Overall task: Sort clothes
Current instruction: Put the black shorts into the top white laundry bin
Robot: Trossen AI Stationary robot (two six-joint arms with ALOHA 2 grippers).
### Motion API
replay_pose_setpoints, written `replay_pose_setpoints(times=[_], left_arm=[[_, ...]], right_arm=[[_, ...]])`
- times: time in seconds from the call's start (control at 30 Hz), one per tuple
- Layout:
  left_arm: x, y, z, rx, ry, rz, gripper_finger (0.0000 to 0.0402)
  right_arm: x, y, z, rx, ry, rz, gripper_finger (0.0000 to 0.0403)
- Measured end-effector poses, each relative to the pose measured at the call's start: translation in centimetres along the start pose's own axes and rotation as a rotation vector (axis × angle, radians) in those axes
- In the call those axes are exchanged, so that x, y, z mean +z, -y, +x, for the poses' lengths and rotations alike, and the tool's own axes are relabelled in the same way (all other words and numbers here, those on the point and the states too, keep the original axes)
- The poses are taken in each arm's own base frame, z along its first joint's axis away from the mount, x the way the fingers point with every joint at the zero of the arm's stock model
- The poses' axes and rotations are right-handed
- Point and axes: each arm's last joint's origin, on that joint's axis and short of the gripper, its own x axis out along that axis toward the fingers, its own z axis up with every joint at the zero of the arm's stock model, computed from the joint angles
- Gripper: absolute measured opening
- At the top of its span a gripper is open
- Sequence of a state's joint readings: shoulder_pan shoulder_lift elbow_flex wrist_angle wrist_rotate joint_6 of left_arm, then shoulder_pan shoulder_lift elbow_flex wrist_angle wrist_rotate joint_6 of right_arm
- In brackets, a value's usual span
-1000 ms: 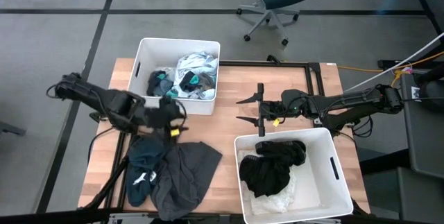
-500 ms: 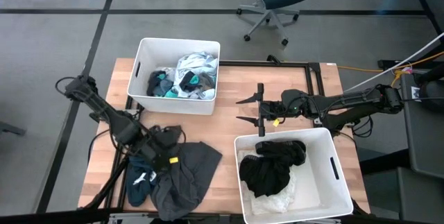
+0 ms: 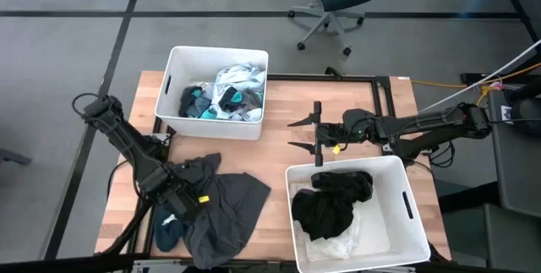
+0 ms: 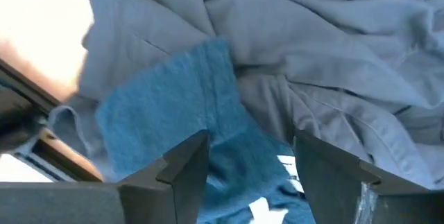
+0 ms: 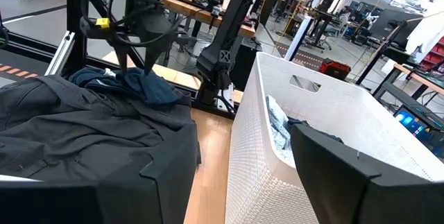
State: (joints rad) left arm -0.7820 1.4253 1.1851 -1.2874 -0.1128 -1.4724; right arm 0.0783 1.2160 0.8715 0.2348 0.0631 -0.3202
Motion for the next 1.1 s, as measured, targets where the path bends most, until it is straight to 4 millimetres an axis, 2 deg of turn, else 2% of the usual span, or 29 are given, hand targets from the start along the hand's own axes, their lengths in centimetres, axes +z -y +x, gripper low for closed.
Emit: replay_pose_setpoints(times=[0.2, 0.4, 0.63, 0.93, 1.1], left_arm=[[-0.7, 0.7, 0.5, -0.013, -0.011, 0.013, 0.0196], [-1.1, 0.8, 1.7, 0.121, -0.023, 0.022, 0.0196], [-1.2, 2.2, 3.0, 0.101, -0.04, 0.087, 0.0196], [-1.3, 2.0, 3.9, 0.195, -0.04, 0.045, 0.0196], [-1.5, 1.7, 5.4, 0.193, -0.038, -0.003, 0.0196]], right_arm=[[0.0, 0.0, 0.0, 0.0, 0.0, 0.0, 0.0233], [0.0, 0.0, 0.0, 0.0, 0.0, 0.0, 0.0233], [0.0, 0.0, 0.0, 0.0, 0.001, 0.0, 0.0233], [0.0, 0.0, 0.0, 0.0, 0.001, 0.0, 0.0233], [0.0, 0.0, 0.0, 0.0, 0.001, 0.0, 0.0233]])
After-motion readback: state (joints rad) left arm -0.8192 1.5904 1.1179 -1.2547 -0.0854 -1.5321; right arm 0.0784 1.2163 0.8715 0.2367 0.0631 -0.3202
